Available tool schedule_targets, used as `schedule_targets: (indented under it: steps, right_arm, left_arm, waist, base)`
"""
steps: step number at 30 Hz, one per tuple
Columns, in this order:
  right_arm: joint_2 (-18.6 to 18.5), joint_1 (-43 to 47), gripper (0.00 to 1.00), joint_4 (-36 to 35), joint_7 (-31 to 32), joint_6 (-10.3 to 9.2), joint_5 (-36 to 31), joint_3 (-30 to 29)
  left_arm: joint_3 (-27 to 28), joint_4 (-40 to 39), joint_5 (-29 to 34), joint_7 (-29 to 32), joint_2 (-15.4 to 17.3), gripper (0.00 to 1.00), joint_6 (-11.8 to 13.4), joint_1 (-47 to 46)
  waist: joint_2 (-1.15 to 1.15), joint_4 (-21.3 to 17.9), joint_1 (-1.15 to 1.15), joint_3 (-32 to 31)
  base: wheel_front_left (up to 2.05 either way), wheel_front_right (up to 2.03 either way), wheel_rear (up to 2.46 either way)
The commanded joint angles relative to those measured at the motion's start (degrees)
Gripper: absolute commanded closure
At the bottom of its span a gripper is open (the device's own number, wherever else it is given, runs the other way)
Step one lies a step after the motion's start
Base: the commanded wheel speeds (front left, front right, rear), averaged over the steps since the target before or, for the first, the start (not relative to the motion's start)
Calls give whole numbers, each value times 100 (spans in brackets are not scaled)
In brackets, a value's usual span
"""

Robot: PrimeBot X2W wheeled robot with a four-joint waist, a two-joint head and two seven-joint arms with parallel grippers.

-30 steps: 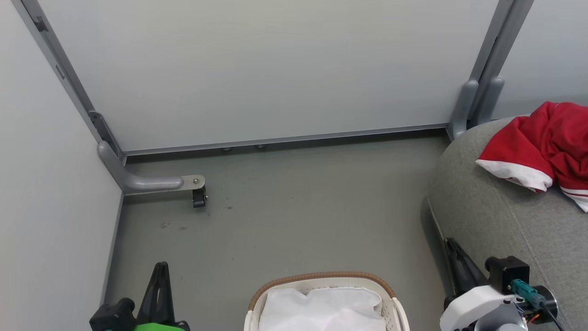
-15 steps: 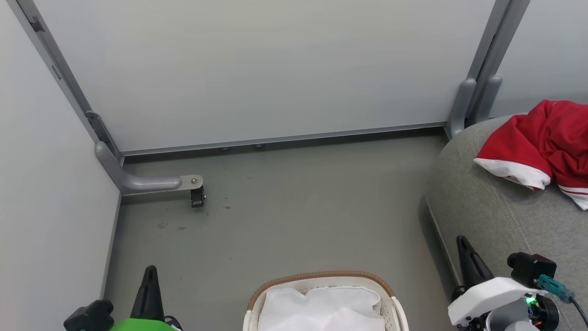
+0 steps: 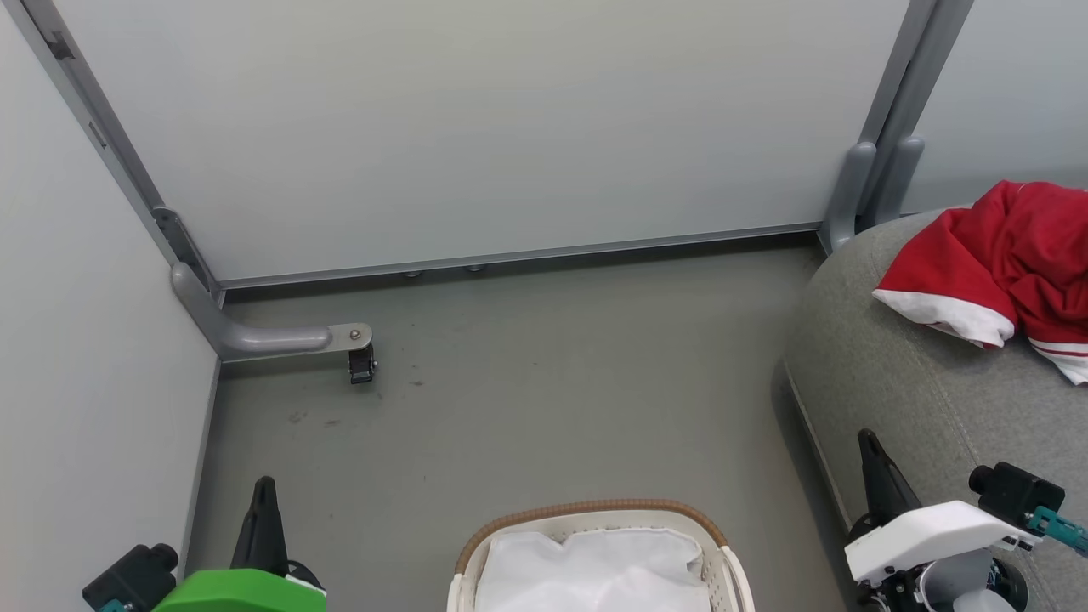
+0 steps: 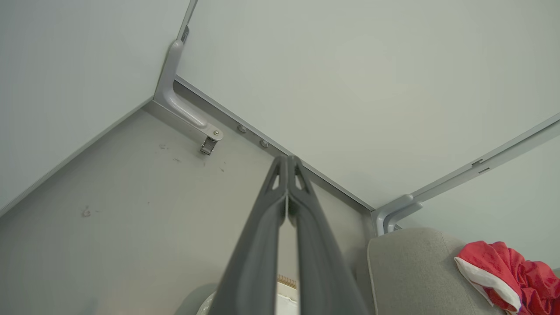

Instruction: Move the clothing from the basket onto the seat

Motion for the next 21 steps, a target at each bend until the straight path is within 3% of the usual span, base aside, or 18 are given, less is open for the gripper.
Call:
schedule_targets:
  steps: [1, 21]
  right_arm:
    - [-37, -127, 100, -119, 55, -2, 221, -41]
    - [-49, -169, 100, -277, 450, -3, 1761, -171]
  left_arm:
    - [52, -82, -201, 54, 11, 100, -33, -199]
    - [255, -110, -1551, 452, 13, 100, -102, -399]
  waist:
    - [0, -4, 0, 2]
    - [0, -57, 0, 28]
  base:
    - [0, 0, 0]
    - [0, 0, 0]
